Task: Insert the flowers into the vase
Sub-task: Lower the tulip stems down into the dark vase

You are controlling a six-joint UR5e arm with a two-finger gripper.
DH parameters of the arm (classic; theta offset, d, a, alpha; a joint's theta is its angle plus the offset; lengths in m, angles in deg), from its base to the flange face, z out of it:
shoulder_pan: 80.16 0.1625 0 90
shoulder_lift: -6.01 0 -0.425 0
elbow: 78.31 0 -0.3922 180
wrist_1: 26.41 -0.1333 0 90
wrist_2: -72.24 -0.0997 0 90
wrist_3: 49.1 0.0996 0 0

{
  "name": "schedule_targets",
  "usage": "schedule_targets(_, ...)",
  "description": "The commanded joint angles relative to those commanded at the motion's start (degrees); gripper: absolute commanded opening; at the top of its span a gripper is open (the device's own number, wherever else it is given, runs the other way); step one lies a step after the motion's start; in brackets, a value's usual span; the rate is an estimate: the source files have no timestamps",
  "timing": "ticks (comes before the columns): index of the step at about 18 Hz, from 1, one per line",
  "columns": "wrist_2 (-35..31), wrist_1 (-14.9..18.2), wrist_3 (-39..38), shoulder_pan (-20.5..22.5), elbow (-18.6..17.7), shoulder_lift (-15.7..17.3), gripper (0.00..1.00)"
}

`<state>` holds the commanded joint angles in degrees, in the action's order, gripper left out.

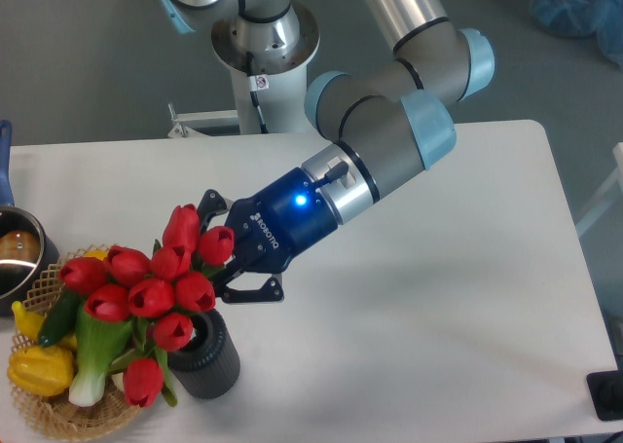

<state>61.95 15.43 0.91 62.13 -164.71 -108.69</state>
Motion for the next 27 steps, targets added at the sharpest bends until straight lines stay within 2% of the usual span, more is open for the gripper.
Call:
schedule_targets(8,-0.88,0.09,2.72,-0.35,-2.63,-0.35,0.0)
schedule_targets(14,-1.23,0.26,7.82,-0.44,-6.41,-1.14,0.0)
schedule_targets(17,-3.16,0.26,7.82,-1.05,-6.77,-1.67,0.06)
schedule_targets(19,-3.69,0.26,8.26,-1.41,-7.73,-1.93,0.13)
schedule_targets(22,-4.66,0.35,12.12,-1.49,-9.66,-2.11,0.3)
schedule_targets(24,-4.83,0.44,13.36,-1.49,-10.46,-2.2,0.47)
schedule_targets(26,-5.8,0.44,13.36,-1.49,-11.16,-2.11,0.71)
schedule_targets(27,-5.97,0.44,13.36,-1.49,-11.6,-2.02,0.77)
